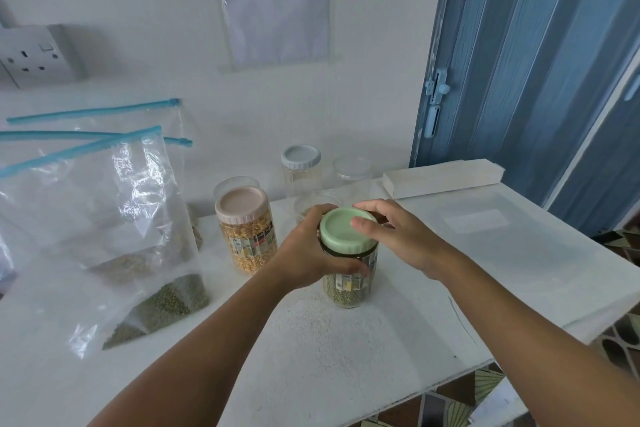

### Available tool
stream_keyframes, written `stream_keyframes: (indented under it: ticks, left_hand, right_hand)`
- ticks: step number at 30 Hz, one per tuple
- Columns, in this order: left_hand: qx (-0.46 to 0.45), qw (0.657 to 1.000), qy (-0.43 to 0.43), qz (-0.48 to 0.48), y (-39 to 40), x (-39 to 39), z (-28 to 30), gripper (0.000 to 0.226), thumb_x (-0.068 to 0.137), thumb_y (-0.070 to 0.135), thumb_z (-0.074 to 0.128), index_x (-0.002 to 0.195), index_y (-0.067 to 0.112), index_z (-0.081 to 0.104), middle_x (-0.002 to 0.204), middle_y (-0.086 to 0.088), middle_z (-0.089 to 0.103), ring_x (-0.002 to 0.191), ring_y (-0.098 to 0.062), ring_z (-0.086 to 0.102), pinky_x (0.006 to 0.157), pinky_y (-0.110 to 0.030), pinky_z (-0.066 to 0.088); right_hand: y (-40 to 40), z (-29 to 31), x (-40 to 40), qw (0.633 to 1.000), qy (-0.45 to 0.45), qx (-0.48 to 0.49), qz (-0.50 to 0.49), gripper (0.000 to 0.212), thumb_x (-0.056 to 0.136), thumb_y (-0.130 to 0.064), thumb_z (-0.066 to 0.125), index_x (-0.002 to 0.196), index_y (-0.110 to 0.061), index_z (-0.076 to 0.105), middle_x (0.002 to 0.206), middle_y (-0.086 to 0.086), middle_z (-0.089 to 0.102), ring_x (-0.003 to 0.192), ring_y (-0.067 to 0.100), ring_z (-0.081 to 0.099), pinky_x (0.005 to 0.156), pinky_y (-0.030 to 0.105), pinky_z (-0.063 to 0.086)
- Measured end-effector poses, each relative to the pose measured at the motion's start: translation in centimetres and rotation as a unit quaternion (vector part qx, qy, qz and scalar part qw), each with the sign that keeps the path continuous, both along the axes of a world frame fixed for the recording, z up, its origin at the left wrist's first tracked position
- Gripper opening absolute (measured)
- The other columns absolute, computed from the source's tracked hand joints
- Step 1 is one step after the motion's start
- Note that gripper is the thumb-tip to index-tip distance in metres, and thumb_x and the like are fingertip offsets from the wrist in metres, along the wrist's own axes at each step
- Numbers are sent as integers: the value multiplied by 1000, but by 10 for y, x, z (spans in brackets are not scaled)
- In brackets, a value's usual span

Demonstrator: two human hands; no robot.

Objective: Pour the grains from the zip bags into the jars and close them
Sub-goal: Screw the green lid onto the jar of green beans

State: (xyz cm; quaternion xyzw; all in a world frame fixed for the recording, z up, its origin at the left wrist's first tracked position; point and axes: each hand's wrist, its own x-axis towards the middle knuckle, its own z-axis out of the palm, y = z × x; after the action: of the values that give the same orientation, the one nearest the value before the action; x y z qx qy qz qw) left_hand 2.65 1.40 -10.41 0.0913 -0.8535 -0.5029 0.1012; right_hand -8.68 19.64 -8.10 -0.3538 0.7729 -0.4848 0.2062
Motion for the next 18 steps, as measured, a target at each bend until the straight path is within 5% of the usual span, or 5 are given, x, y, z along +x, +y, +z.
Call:
stream_keyframes:
  ticks: [3, 8, 13, 18]
  left_hand:
    - [0, 1000, 0, 3, -1, 0, -1, 101, 52, 47, 103, 135, 44, 46, 123, 14, 63, 113, -8, 65, 92, -40, 62]
    - [-12, 1000, 14, 11, 4, 0, -2, 100, 52, 48, 101, 136, 42, 46, 122, 15, 64, 111, -7, 65, 92, -41, 61]
    - [-24, 999, 21, 29, 8, 2, -3, 101, 49, 53, 99, 133, 43, 45, 119, 16, 64, 110, -7, 65, 91, -43, 60]
    - [-56, 997, 13, 53, 16, 0, -1, 106, 50, 58, 96, 138, 45, 39, 121, 17, 60, 110, -9, 62, 93, -43, 58]
  right_hand:
    - [2, -5, -2, 999, -9, -24, -25, 65, 71, -76, 73, 121, -35, 65, 122, -12, 66, 114, 2, 60, 106, 35, 47]
    - [0, 0, 3, 999, -21, 37, 34, 92, 66, -67, 83, 146, -41, 47, 143, -15, 45, 130, 1, 45, 95, 19, 41]
    - [-4, -10, 12, 996, 58, 21, -57, 94, 53, -83, 83, 127, -35, 50, 127, -14, 52, 118, 1, 52, 89, 24, 50]
    - [3, -10, 3, 997, -68, -27, -5, 71, 74, -72, 75, 133, -38, 52, 131, -14, 60, 126, 3, 54, 110, 35, 45]
